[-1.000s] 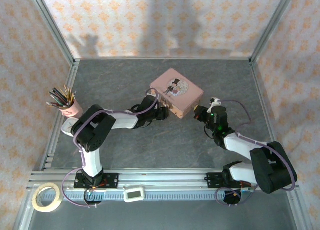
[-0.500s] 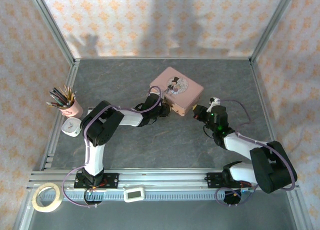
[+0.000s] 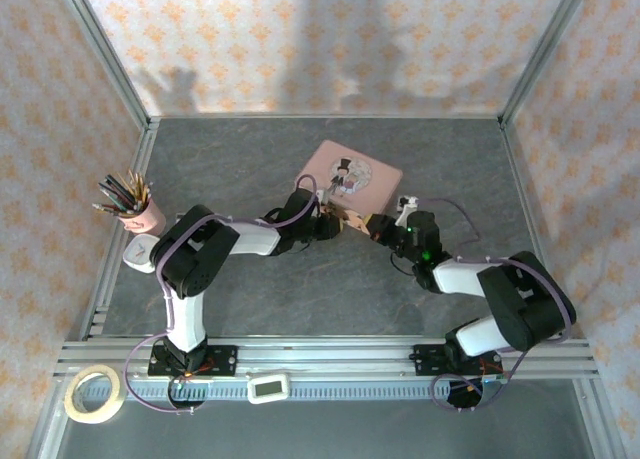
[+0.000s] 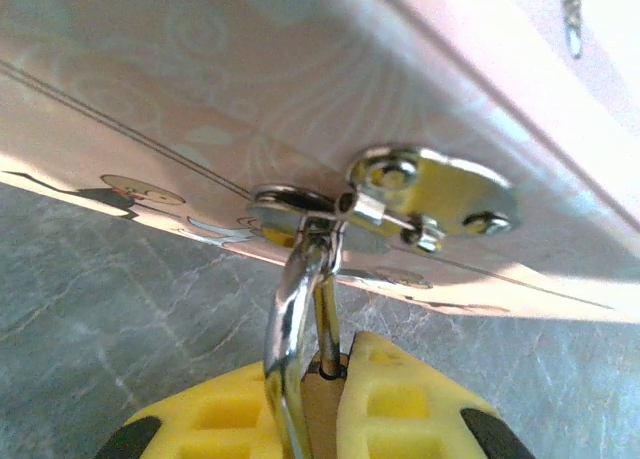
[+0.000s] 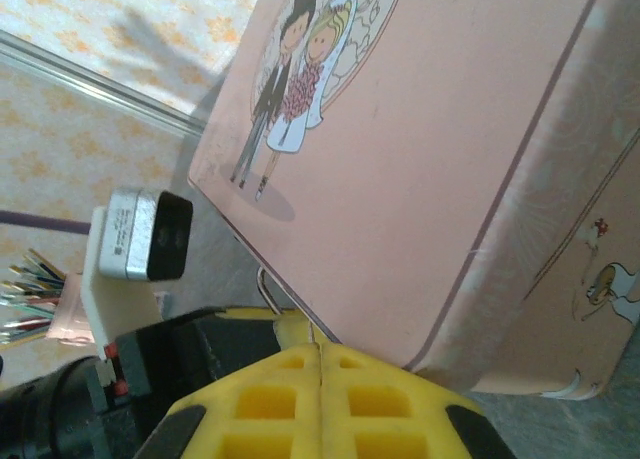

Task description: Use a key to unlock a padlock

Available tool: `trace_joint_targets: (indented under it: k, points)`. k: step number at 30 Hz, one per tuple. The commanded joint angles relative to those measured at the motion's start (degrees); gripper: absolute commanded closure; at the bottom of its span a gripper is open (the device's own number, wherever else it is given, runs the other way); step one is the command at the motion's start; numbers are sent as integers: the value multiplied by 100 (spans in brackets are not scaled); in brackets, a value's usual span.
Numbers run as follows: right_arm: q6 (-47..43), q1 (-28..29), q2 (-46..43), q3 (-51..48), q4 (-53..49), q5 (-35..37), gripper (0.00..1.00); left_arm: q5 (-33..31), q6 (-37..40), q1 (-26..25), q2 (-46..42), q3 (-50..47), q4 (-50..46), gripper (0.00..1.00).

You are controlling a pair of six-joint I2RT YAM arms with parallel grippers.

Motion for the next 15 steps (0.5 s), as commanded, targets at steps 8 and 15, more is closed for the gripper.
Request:
trace_joint_targets:
  k: [8,15]
  points:
    - [33,2,393,265,383,183,100,1382,-866,42,-319,-267,614,100]
    - [-299,-132,572,642,201,172,100,1930,-2279,104,-301,-674,2193,100]
